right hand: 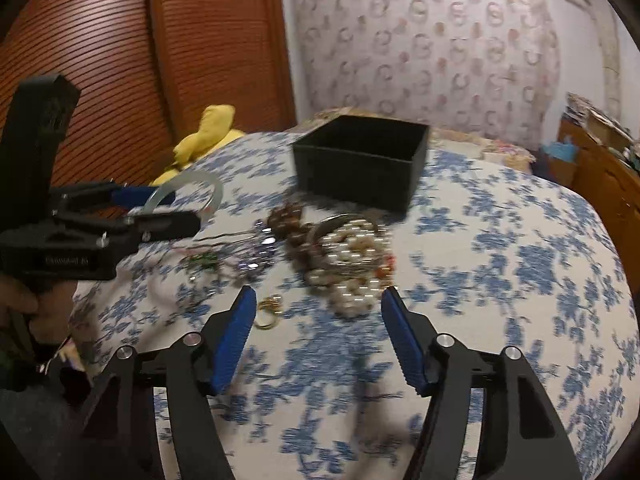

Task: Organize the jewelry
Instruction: 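Lift the jade bangle with the left tool while the right tool grasps the gold ring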

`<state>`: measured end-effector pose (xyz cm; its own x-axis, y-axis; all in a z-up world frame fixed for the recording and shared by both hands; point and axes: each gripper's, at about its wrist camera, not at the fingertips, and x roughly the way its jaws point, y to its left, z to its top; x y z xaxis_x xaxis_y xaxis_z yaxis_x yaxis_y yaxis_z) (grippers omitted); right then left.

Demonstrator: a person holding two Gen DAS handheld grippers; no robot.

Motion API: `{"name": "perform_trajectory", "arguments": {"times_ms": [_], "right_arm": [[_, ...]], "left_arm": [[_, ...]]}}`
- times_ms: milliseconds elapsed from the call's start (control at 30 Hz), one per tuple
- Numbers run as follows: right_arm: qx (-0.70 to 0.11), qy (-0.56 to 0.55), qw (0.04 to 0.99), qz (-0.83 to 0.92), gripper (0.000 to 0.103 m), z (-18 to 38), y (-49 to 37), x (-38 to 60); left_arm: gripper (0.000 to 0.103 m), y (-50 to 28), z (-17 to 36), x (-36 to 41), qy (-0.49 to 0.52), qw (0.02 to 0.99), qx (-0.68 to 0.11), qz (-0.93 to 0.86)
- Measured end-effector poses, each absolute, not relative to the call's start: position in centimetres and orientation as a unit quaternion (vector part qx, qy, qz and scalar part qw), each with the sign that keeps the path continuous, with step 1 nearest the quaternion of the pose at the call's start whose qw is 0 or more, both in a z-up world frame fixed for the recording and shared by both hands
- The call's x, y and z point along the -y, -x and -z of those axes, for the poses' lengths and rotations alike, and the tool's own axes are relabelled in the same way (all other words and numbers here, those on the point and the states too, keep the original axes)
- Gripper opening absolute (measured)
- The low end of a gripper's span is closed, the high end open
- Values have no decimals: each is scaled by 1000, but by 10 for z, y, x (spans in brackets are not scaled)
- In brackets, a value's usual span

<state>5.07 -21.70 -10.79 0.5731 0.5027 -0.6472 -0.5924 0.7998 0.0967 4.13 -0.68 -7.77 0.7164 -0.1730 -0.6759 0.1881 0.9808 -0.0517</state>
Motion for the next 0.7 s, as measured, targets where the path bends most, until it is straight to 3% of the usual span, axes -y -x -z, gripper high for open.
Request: {"name": "perform_trajectory", "arguments": {"times_ms": [700], "right_arm": [[-386, 156, 850, -324, 36, 129, -52, 169]], "left_arm": [[68, -29, 74, -22, 15, 934, -348, 82]]}}
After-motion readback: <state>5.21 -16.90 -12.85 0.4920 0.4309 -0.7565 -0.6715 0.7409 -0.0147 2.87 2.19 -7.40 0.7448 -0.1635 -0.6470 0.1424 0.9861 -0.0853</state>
